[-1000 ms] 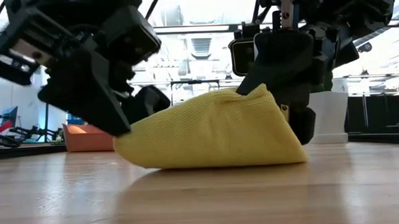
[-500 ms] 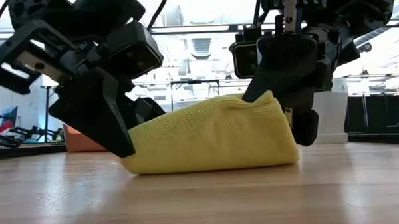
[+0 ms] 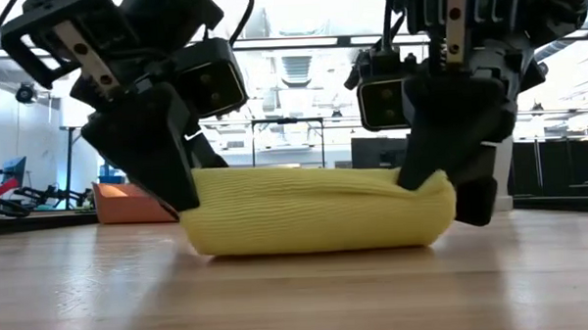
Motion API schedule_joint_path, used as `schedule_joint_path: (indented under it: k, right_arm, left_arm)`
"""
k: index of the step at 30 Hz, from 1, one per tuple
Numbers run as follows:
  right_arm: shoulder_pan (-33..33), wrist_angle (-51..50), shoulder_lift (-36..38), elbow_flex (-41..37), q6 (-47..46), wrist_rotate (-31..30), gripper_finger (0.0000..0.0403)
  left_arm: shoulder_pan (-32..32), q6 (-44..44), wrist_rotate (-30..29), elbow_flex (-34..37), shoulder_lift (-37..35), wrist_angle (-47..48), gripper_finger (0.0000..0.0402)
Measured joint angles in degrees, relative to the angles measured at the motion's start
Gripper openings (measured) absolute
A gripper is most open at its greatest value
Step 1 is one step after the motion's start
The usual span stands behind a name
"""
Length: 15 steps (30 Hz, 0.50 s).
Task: Roll microfiber towels into tight, uniform cylinder then place into a basket
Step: Roll the yellow towel
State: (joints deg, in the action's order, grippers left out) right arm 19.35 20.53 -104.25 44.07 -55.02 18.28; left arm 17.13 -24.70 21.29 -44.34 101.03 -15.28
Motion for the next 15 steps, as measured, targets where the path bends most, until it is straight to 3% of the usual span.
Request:
schedule_joint_path:
  k: [6, 15]
  right_arm:
    - [0.12, -1.63, 0.02, -0.15, 0.64, -1.22, 0.0013]
    - [0.26, -5.96, 0.08, -0.38, 0.29, -2.68, 0.0013]
  left_arm:
    - [-1.72, -0.04, 1.81, -2.66, 0.0, 3.19, 0.0012]
    - [-2.14, 6.82, 1.96, -3.04, 0.11, 11.48, 0.0012]
